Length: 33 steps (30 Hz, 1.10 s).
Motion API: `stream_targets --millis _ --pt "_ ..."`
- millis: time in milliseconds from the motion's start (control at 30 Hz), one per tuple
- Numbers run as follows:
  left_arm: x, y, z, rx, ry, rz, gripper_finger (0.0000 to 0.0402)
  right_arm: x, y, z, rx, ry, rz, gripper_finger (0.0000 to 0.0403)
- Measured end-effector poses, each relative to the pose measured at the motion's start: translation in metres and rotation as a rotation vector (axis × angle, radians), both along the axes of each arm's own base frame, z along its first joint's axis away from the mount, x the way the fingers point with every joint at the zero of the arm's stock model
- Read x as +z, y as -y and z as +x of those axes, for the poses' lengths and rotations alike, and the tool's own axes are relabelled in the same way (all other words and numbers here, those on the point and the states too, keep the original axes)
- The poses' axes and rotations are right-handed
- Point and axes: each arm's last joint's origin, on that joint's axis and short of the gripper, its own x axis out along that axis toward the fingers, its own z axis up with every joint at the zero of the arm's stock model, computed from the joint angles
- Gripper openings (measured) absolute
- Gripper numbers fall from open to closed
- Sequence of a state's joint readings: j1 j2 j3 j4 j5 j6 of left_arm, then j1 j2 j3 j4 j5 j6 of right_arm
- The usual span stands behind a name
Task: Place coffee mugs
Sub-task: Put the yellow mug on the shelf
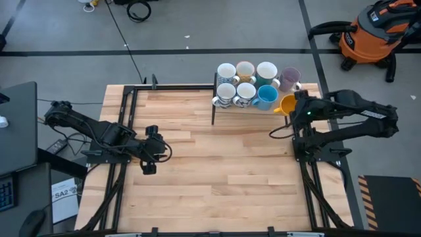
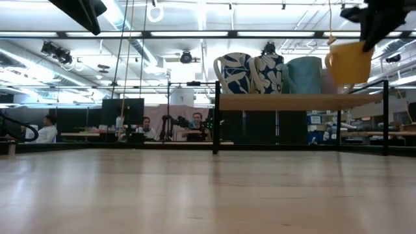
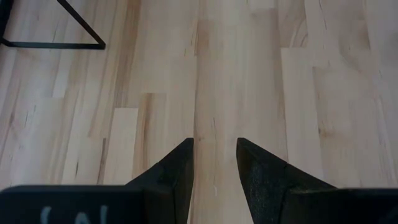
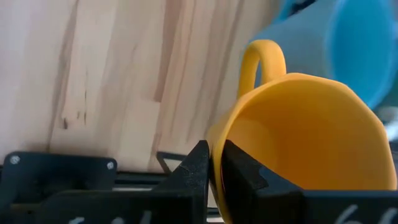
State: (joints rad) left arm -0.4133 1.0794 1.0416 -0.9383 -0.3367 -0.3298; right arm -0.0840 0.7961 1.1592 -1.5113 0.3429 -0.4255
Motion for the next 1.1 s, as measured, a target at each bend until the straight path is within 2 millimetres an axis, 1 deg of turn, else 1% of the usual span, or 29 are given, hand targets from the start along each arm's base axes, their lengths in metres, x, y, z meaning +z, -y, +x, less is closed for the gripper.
stream_targets --millis 100,167,500,733,900,1100 --pt "0.0 0.0 0.0 0.0 0.0 0.0 0.0128 -0.014 0.002 0.002 0.011 -0.057 -0.024 0.004" --pt "0.0 0.0 0.0 0.0 0.0 0.0 0.0128 -0.018 0.003 0.003 0.015 -0.073 -0.045 0.004" --pt "0.0 0.0 0.0 0.0 0.0 0.0 0.0128 -0.015 0.006 -0.004 0.002 -0.033 -0.063 0.004" --pt "0.0 0.0 0.0 0.0 -0.001 0.0 0.0128 -0.016 0.01 0.001 -0.013 0.009 -0.083 0.004" --pt "0.0 0.0 0.0 0.0 0.0 0.0 0.0128 -0.022 0.012 0.002 -0.003 -0.032 -0.088 0.004" --pt "0.0 0.0 0.0 0.0 0.0 0.0 0.0128 -0.023 0.014 0.001 -0.017 -0.038 -0.09 0.004"
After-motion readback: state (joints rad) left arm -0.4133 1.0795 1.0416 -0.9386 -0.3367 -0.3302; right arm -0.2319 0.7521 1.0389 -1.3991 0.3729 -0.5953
